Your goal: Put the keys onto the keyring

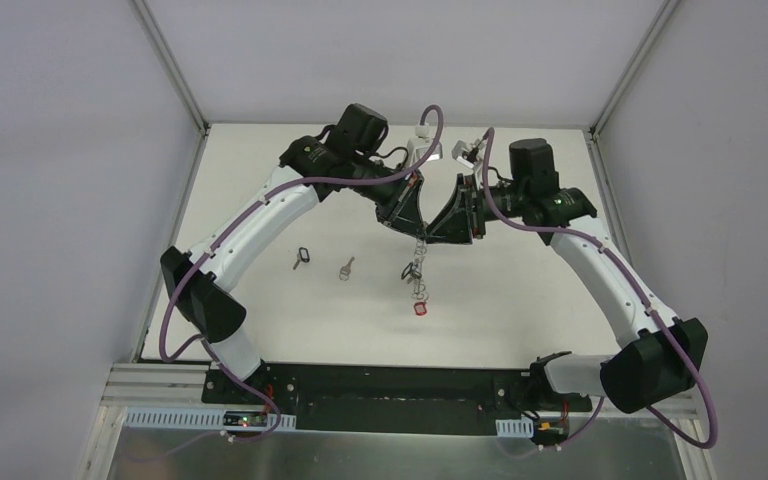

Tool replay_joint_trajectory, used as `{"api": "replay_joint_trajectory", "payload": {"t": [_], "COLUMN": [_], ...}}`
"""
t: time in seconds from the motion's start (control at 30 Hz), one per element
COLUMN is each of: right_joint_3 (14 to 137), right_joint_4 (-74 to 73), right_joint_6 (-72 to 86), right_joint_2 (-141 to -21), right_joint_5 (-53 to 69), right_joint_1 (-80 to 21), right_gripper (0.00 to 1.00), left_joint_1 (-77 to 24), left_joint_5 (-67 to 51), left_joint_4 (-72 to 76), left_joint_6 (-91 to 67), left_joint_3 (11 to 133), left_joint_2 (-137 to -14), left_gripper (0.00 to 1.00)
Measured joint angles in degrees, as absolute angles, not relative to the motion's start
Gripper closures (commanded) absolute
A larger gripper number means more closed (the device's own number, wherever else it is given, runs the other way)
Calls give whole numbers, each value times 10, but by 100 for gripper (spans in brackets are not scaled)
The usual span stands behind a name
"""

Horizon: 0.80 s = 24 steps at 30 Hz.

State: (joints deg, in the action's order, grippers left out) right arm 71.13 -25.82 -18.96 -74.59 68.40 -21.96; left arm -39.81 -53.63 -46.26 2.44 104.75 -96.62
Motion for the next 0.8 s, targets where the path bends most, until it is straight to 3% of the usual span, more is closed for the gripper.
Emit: {"api": "replay_joint_trajectory", "payload": {"t": [0.8], "right_joint_3": [683], "right_joint_4": [-243], "right_joint_6": [-195], "right_joint_2": [-740], "right_joint_5": [700], "right_joint_1": [-218], "right_gripper": [100], "left_joint_1": [-398], "left_joint_5": [-542], "left_joint_4": [-443], "left_joint_6": [6], "left_joint_3": [1033], "left_joint_2": [-963], "left_gripper": [100]}}
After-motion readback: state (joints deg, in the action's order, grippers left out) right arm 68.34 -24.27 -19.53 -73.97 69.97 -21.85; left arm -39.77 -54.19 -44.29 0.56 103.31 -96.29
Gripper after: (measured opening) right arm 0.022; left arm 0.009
